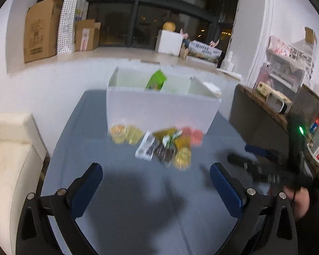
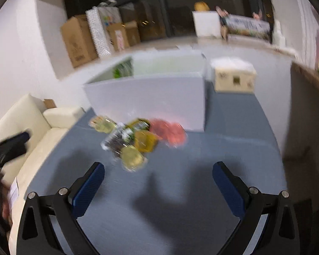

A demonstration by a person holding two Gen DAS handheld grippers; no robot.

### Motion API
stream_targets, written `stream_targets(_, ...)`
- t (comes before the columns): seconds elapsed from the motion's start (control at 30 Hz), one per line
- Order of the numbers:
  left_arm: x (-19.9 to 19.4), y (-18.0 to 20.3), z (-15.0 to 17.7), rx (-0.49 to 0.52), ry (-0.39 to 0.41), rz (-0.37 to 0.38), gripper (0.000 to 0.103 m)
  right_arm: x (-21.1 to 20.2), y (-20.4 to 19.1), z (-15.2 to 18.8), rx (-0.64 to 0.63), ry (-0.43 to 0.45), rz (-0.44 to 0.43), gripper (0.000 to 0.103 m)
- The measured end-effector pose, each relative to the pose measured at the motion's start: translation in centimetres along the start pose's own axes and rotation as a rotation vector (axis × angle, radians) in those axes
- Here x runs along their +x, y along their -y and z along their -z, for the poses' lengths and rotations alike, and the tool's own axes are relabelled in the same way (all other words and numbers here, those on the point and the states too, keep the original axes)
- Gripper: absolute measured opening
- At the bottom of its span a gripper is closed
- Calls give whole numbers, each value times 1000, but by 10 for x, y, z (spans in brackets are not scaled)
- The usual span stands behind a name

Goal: Organize snacks
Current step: 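Grasp a pink jelly cup with right tool while left grasps a yellow jelly cup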

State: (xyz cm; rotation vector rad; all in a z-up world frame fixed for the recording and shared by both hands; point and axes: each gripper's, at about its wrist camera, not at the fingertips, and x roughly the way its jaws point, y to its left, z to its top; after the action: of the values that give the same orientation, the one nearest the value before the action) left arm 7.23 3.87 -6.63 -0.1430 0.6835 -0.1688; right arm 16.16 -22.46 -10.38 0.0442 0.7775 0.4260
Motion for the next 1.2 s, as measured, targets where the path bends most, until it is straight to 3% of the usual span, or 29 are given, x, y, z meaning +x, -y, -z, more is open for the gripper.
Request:
stream_targets(0.3, -12, -7, 42, -19, -34, -23, 103, 60, 28, -19, 27, -75, 129, 103)
stream_targets(0.6, -6, -25, 57, -40, -80, -52, 103, 107, 17, -43, -51, -103, 139, 101)
stream_targets(0.63, -4, -26, 58, -44, -86, -54, 103, 112, 15, -44, -69, -113, 151, 92)
stream_targets(0.67, -3, -27, 59, -48, -90, -52, 103, 117, 13, -44, -81, -126, 162, 72)
stream_targets(0.8, 2, -30, 61, -56, -97, -53, 103, 125, 4, -42, -121, -153, 125, 56)
stream_targets(0.83, 3, -30, 60, -58, -96, -52, 103, 123, 2, -42, -134, -147, 110, 43)
stream_targets(1.03, 11, -29, 54, -55, -94, -43, 103, 108, 1, -35, -116, -132, 63, 41)
stream_targets(1.2, 31, -36, 30, -48, -76, -61, 103, 80, -2, -26, -89, -105, 21, 41)
